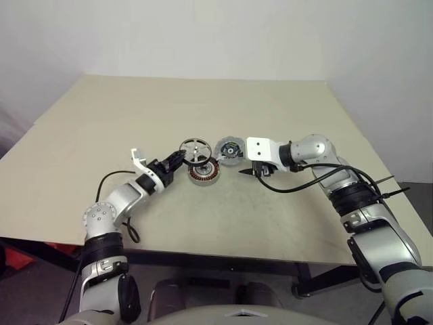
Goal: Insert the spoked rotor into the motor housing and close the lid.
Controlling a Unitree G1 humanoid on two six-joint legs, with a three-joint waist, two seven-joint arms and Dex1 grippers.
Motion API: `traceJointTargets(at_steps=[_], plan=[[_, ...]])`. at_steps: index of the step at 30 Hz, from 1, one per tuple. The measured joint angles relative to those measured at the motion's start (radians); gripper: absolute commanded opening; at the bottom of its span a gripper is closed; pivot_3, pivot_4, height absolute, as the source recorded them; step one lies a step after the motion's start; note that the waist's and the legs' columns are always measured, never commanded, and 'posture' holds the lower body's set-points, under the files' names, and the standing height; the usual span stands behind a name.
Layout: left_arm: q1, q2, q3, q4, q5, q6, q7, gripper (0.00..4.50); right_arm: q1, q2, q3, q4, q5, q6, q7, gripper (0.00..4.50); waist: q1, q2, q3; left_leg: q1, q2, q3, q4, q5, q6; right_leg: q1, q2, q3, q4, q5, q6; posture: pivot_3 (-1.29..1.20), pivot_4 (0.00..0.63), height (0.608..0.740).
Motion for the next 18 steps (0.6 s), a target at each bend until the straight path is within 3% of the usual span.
traceJointTargets(at_steps=[18], plan=[[-0.020, 0.005, -0.040, 0.076, 0.105, 0.035, -0.002, 0.45, 0.001, 0.023, -0.001, -0.013, 0.000, 0.011, -0.040, 2.33, 0.002, 0.000, 0.000, 0.000, 0.000, 0.000, 0.000, 0.000, 0.000, 0.000, -0.001, 0.000, 0.000, 0.000, 0.000, 0.00, 0.000, 0.740]])
